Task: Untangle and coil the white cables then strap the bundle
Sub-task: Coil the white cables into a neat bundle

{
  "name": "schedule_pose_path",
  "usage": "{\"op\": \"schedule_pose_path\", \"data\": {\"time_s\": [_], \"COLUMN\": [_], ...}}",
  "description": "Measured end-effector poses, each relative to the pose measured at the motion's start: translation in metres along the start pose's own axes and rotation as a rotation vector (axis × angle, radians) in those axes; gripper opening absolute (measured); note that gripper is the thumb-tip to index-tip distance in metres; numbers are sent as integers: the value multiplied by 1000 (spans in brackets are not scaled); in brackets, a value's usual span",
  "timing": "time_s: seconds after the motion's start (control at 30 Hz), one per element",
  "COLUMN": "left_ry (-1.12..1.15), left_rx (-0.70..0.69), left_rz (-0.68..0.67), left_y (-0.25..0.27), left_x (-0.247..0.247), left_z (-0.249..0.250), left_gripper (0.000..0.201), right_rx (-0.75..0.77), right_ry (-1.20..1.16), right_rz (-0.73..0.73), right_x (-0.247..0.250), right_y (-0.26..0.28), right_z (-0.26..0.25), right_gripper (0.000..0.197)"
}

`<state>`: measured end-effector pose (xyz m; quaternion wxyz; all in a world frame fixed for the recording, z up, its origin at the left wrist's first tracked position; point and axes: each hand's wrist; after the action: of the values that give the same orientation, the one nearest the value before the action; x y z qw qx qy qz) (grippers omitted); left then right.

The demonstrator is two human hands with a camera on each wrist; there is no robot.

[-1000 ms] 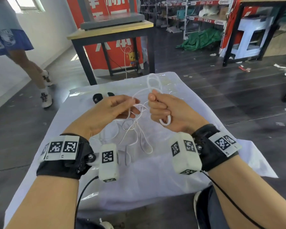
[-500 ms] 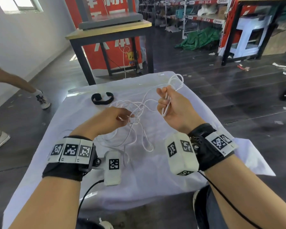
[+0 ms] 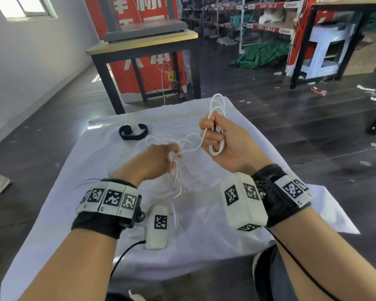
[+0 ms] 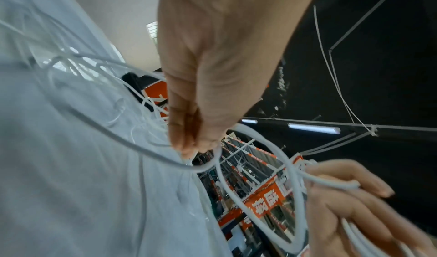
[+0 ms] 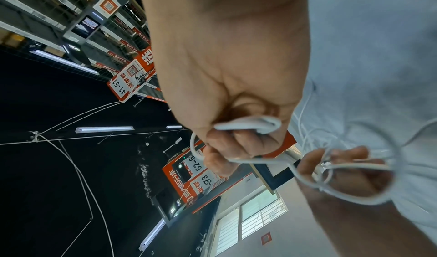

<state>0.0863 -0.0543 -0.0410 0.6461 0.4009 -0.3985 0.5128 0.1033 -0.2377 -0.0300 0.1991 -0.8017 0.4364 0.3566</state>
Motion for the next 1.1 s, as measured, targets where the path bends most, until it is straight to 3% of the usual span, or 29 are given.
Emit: {"op": "schedule_pose_path", "data": {"time_s": [0.1, 0.2, 0.27, 0.4, 0.5, 0.6, 0.67, 0.77, 0.83, 0.9, 1.0, 1.1], "left_ry": [560, 1010, 1146, 1181, 1111, 846, 720, 913, 1207, 1346, 1267, 1027], "left_rx": [55, 1, -80, -96, 14, 134, 149, 238, 262, 283, 291, 193], "left_rz": [330, 450, 474, 529, 587, 606, 616, 655, 616, 540, 387, 232], "left_y": [-4, 0, 1, 1, 0, 4, 6, 6, 7, 8, 12, 20], "left_x": [6, 11, 15, 19, 19, 21, 22, 26, 30, 31, 29, 29], "left_z": [-7, -3, -2, -5, -10, -20, -24, -24, -21, -22, -23, -27], "left_gripper": [22, 19, 18, 20, 20, 13, 11, 32, 42, 44, 33, 20], "right_rx": [-21, -49, -66, -117, -110, 39, 175, 307, 364, 394, 380, 349], "right_ry": [48, 196, 308, 579, 603, 528, 456, 348, 298, 258, 256, 276], "right_rz": [-38, -69, -75, -44, 183, 526, 661, 755, 788, 799, 790, 768], "right_x": [-2, -5, -5, 0, 7, 14, 18, 19, 19, 19, 18, 14], "right_y": [3, 5, 6, 6, 0, -7, -8, -7, -7, -7, -8, -8], "right_z": [-3, -2, -2, -1, 4, 3, -2, -6, -6, -5, -5, -2], "right_gripper": [32, 33, 33, 34, 33, 36, 38, 38, 37, 36, 36, 37]}}
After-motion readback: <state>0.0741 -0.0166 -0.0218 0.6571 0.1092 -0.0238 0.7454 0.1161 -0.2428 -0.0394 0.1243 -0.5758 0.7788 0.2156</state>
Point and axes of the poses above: each hand's wrist, its own y-axis away from the middle knuckle, its own x-axis out of the back of the hand, z = x × y, and after that the axes turned 3 degrees about y, right-handed
